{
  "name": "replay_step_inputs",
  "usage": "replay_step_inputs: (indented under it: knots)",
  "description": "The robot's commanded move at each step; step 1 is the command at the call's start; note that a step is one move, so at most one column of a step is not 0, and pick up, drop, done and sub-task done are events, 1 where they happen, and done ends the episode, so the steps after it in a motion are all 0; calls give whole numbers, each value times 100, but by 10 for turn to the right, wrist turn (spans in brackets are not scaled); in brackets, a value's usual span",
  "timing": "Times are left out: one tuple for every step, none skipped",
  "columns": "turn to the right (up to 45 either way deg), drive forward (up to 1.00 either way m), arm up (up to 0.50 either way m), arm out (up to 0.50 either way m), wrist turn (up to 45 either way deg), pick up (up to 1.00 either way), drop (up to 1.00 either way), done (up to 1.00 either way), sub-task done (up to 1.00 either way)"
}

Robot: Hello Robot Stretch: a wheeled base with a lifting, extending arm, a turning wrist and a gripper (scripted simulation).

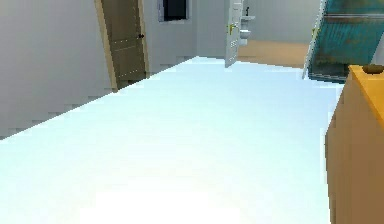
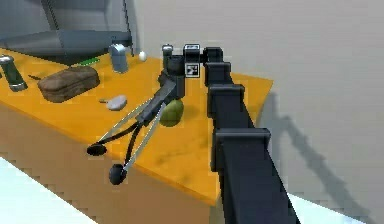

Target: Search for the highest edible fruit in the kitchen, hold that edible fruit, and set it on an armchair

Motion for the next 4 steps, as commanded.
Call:
replay_step_inputs:
  knots:
    - [0,0,0,0,450,0,0,0,0]
    - [0,0,0,0,450,0,0,0,0]
    - [0,0,0,0,270,0,0,0,0]
    - [0,0,-8,0,0,0,0,0,0]
